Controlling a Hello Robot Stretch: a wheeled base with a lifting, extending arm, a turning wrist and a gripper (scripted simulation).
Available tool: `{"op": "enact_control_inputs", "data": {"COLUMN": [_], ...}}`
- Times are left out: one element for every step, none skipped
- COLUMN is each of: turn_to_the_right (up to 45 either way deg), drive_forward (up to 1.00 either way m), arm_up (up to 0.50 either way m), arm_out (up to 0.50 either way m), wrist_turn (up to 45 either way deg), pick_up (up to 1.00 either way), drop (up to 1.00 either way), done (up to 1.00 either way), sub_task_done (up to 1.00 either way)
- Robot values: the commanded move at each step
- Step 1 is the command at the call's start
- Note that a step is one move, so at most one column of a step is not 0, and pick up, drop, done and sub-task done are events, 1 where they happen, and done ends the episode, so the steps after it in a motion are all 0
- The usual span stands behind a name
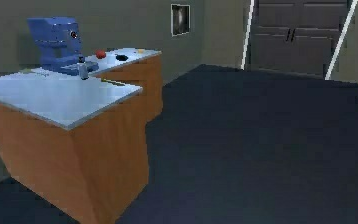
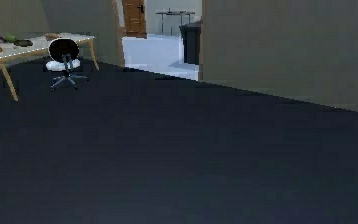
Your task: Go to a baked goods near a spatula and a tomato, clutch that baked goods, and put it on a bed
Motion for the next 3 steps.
{"op": "enact_control_inputs", "data": {"turn_to_the_right": [12.0, 0.0, 0.0], "drive_forward": [0.00, 1.00, 0.45], "arm_up": [0.00, 0.00, 0.00], "arm_out": [0.00, 0.00, 0.00], "wrist_turn": [0.0, 0.0, 0.0], "pick_up": [0.00, 0.00, 0.00], "drop": [0.00, 0.00, 0.00], "done": [0.00, 0.00, 0.00], "sub_task_done": [0.00, 0.00, 0.00]}}
